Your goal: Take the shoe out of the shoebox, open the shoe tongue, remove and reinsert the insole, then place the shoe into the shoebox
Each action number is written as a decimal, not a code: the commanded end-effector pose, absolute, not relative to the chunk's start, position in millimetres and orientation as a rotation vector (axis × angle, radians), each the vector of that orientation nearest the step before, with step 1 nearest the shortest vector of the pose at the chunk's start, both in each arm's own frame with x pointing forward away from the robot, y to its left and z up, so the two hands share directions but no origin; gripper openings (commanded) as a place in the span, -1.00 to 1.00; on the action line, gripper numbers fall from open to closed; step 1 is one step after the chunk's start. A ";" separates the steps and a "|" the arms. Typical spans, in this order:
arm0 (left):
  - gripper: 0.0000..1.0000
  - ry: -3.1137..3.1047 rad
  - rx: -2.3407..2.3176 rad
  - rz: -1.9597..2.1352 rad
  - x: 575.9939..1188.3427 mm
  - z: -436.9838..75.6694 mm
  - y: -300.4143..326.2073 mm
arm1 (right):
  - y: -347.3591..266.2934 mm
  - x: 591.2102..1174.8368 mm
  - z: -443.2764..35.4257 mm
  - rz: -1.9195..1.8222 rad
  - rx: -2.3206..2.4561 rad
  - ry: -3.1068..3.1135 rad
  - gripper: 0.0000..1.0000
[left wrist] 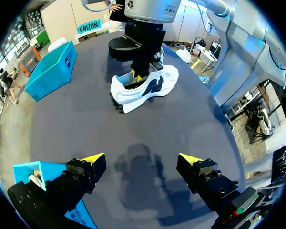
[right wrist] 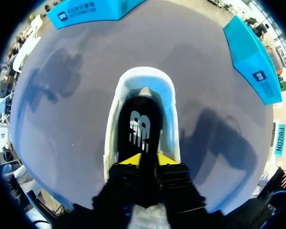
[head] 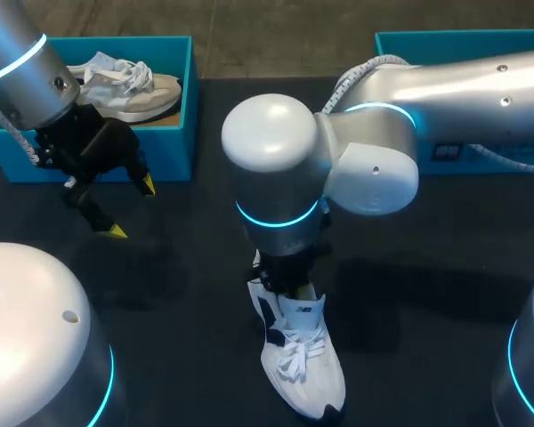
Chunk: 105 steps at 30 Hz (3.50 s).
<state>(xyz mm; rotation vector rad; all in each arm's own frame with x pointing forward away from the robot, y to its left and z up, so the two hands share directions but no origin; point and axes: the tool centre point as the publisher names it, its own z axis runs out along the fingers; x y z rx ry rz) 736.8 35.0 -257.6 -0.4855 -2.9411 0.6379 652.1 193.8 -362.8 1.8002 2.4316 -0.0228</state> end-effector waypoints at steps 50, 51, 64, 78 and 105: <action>1.00 -2.942 -0.485 0.634 735.9 -257.0 35.4 | 184.8 582.7 -313.2 -0.048 1.898 2.298 1.00; 1.00 -2.942 -0.485 0.634 735.9 -257.0 35.4 | 183.9 579.9 -311.2 -0.038 1.902 2.294 1.00; 1.00 -2.942 -0.485 0.634 735.9 -257.0 35.4 | 182.8 555.0 -297.8 -0.024 1.943 2.262 0.48; 1.00 -2.942 -0.485 0.634 735.9 -257.0 35.4 | 190.1 550.1 -303.3 0.015 1.934 2.338 -0.15; 1.00 -2.942 -0.485 0.634 735.9 -257.0 35.4 | 187.8 606.2 -325.0 -0.013 1.924 2.367 -0.59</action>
